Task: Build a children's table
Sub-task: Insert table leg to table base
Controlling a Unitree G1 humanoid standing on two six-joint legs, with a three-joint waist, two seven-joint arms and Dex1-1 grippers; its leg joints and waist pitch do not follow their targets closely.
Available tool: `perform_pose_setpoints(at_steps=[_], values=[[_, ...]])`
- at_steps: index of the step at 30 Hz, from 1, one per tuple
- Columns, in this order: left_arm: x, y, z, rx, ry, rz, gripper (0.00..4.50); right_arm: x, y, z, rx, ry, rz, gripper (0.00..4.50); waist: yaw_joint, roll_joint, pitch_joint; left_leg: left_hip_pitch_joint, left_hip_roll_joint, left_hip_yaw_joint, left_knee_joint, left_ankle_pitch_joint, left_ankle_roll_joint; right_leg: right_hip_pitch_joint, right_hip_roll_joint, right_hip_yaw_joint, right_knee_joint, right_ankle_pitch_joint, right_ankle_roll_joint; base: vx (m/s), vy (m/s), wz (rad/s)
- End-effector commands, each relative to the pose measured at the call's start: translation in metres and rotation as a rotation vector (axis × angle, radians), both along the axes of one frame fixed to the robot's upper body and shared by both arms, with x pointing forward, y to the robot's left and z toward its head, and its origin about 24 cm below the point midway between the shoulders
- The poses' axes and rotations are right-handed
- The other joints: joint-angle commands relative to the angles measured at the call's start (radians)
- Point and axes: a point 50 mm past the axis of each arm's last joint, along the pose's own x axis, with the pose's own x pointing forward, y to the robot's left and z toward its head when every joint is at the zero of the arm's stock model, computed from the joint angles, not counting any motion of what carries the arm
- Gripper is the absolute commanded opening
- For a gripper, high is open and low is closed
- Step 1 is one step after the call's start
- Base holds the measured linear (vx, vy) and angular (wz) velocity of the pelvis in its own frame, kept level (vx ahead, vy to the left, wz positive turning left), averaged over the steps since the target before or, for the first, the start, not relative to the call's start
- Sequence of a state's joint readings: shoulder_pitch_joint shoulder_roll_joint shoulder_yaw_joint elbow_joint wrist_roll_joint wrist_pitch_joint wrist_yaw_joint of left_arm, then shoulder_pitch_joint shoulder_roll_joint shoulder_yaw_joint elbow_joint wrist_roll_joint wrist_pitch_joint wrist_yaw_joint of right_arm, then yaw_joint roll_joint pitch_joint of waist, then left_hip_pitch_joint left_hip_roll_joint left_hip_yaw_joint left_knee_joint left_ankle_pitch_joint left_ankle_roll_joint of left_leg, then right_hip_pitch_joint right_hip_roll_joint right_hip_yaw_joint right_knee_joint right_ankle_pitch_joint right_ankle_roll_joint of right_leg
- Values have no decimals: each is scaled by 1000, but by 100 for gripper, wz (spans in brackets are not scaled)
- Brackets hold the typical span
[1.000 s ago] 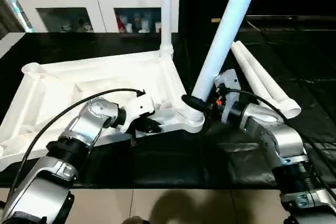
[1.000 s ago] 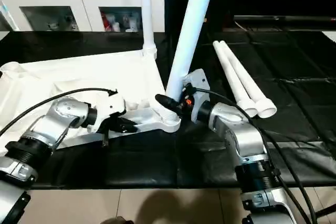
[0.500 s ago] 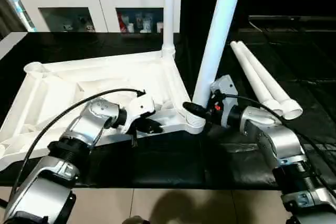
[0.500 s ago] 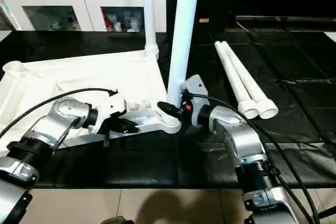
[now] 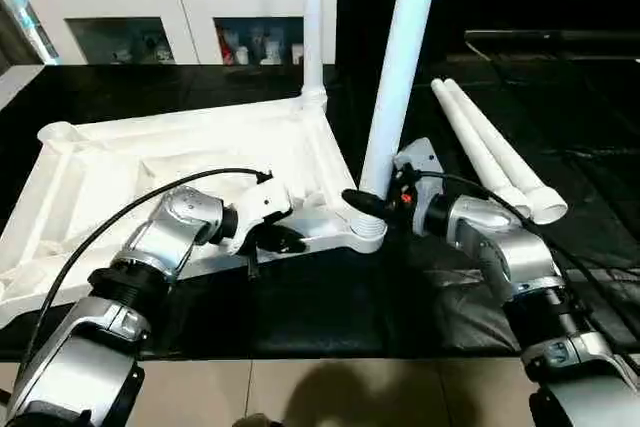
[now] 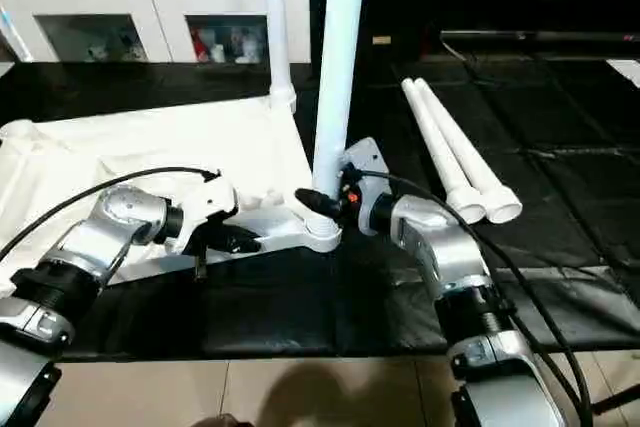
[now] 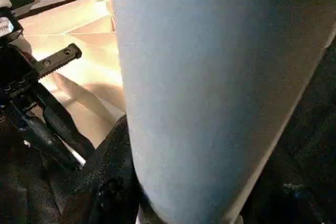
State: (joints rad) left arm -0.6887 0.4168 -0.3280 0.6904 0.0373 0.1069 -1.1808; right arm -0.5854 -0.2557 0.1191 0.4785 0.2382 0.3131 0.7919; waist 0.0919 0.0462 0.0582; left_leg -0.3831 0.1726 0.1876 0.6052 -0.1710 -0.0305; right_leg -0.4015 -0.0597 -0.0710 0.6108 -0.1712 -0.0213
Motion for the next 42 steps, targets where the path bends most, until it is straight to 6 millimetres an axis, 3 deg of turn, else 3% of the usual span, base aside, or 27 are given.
perform_pose_setpoints(at_steps=[1,4,5,7,10,12,13,14,15,16,17,18,19,22,27,28,30,31,32,33,36,37,38,40,41,42], values=[[6,-5,10,-22,-44,8,0,-1,2,-11,8,60,-9,193,3,-6,-70,25,59,-31,-73,-271,-1,42,-101,54,-87,-353,-185,0,0,0],[12,-8,14,-50,-63,59,0,1,-3,-13,71,87,-47,193,3,-4,-70,24,59,-32,-73,-274,-2,42,-101,54,-89,-366,-182,0,0,0],[14,-8,15,-58,-67,74,0,1,-6,-15,88,95,-65,193,4,4,-70,25,59,-32,-73,-279,-2,41,-101,53,-91,-365,-184,0,0,0],[16,-9,16,-62,-73,90,0,1,-9,-17,105,104,-81,193,8,-1,-72,26,61,-32,-73,-273,-3,41,-100,54,-88,-338,-192,0,0,0],[18,-8,17,-67,-78,114,0,-3,-13,-24,123,116,-101,193,13,12,-76,22,61,-34,-73,-260,-1,46,-98,51,-79,-267,-208,0,0,0],[20,-8,19,-72,-81,130,0,-7,-16,-30,141,127,-117,193,14,8,-77,22,61,-32,-72,-255,3,46,-99,52,-79,-251,-211,0,0,0],[21,-7,20,-78,-84,145,0,-11,-18,-35,153,138,-133,193,18,20,-78,22,62,-32,-72,-256,4,45,-99,51,-80,-233,-214,0,0,0],[22,-7,20,-81,-87,155,0,-13,-19,-39,161,144,-142,193,21,14,-80,22,62,-33,-71,-253,7,48,-99,51,-78,-217,-218,0,0,0],[23,-7,21,-82,-88,159,0,-16,-19,-43,171,149,-156,193,23,14,-78,21,61,-32,-72,-254,11,47,-99,49,-78,-225,-221,0,0,0],[23,-7,21,-82,-88,159,0,-17,-19,-44,172,150,-157,193,25,29,-78,21,60,-34,-71,-264,9,47,-100,49,-78,-239,-220,0,0,0],[24,-6,22,-83,-92,171,0,-20,-20,-49,189,154,-179,193,24,33,-75,22,59,-35,-72,-295,4,46,-101,48,-85,-287,-209,0,0,0],[24,-6,22,-83,-92,171,0,-20,-20,-49,189,154,-180,193,23,26,-73,23,58,-34,-74,-306,4,46,-100,48,-92,-310,-201,0,0,0],[26,-5,23,-83,-95,180,0,-24,-20,-54,206,158,-195,193,22,27,-73,24,58,-36,-75,-316,1,45,-100,48,-95,-351,-187,0,0,0],[27,-4,24,-84,-99,195,0,-31,-20,-60,207,156,-202,193,24,33,-75,24,61,-37,-77,-306,6,42,-98,48,-92,-331,-189,0,0,0],[29,-3,24,-79,-105,202,0,-43,-20,-66,39,96,-120,193,26,35,-75,22,58,-36,-77,-307,9,41,-99,48,-94,-348,-179,0,0,0],[29,-3,24,-74,-108,199,0,-46,-19,-67,-28,78,-67,193,25,26,-74,23,58,-35,-77,-304,9,42,-98,49,-95,-354,-174,0,0,0],[29,-2,24,-68,-112,197,0,-47,-18,-67,-91,62,-13,193,28,31,-73,22,59,-37,-77,-300,9,41,-98,50,-95,-370,-164,0,0,0],[29,-2,24,-64,-114,195,0,-48,-18,-67,-128,52,19,193,26,14,-73,24,59,-33,-78,-302,15,40,-98,52,-99,-378,-160,0,0,0],[29,-2,23,-58,-117,193,0,-48,-18,-66,-153,49,45,193,28,5,-73,22,60,-34,-79,-293,20,41,-98,52,-98,-387,-157,0,0,0],[28,-2,22,-52,-121,191,0,-45,-16,-65,-169,53,73,193,30,12,-73,22,60,-36,-77,-285,22,40,-103,52,-94,-399,-158,0,0,0],[27,-1,20,-49,-122,189,0,-42,-13,-63,-178,53,95,193,27,-2,-71,24,62,-34,-79,-293,26,36,-103,53,-101,-433,-145,0,0,0],[26,0,20,-47,-123,186,0,-40,-12,-62,-179,52,107,193,27,4,-71,25,63,-37,-81,-302,21,35,-103,52,-100,-437,-145,0,0,0],[26,0,20,-47,-123,184,0,-40,-11,-62,-180,51,110,193,24,-5,-71,24,63,-37,-82,-308,19,36,-104,51,-98,-436,-147,0,0,0],[23,1,19,-40,-128,162,0,-36,-8,-59,-175,48,127,193,20,-13,-68,27,65,-36,-84,-320,14,32,-103,53,-103,-443,-146,0,0,0],[21,1,20,-40,-130,132,0,-34,-6,-57,-157,54,135,193,18,-9,-68,27,65,-38,-85,-332,8,33,-106,53,-102,-449,-149,0,0,0],[19,0,20,-41,-129,108,0,-33,-5,-56,-143,59,141,193,17,-16,-68,25,65,-40,-84,-334,8,34,-109,54,-100,-454,-149,0,0,0]])
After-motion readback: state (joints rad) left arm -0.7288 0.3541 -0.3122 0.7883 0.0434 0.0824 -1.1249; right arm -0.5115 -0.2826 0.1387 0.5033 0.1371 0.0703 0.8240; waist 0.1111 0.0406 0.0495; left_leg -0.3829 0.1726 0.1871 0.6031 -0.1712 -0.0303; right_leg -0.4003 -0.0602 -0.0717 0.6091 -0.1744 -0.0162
